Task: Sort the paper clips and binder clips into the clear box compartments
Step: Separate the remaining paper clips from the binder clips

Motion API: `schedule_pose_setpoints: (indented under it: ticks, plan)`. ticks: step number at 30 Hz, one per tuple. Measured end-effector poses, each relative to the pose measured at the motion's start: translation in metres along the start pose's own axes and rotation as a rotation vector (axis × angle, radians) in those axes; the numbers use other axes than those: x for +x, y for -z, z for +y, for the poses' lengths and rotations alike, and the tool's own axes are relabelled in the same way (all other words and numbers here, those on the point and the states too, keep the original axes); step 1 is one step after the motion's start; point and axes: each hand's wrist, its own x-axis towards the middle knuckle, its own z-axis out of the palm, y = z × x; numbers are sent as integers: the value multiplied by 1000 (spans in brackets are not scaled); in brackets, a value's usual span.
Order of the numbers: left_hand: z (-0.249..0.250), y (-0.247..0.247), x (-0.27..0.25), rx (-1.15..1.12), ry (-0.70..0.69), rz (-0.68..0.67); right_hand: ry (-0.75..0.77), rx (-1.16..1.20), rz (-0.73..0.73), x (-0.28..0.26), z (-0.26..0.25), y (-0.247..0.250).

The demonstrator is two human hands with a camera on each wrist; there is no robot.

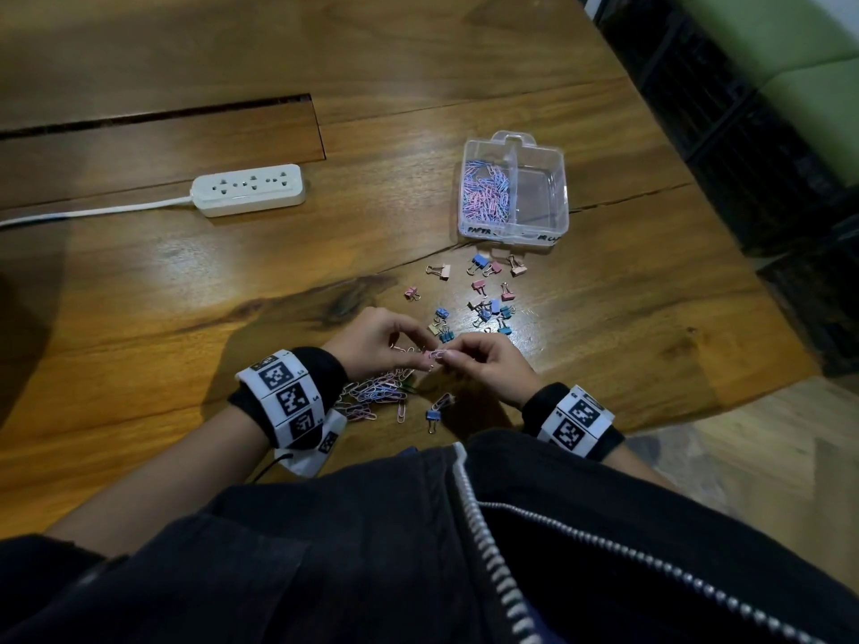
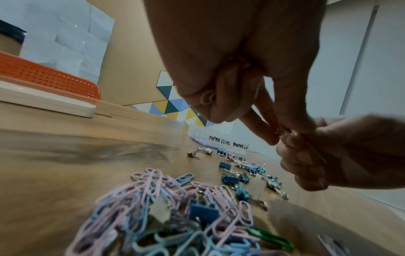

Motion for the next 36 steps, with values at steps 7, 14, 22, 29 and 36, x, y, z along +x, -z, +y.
schedule_pose_setpoints:
  ticks: [7,14,22,29,36]
  plan:
    - [-2,-3,2,-28,8,-22,3,-2,-40,-1,-8,2]
    - [-9,-4,9,153,61,117,-16,-92,-43,1,-7,0]
    - [-14,-5,32,430,212,90,-79,-282,-40,2,-6,-15]
    - [-21,0,13,558,310,-123,-108,-385,-72,7,-9,-16]
    - [-18,-22,4,700,219,-89,-115,-567,63,11,-9,-5]
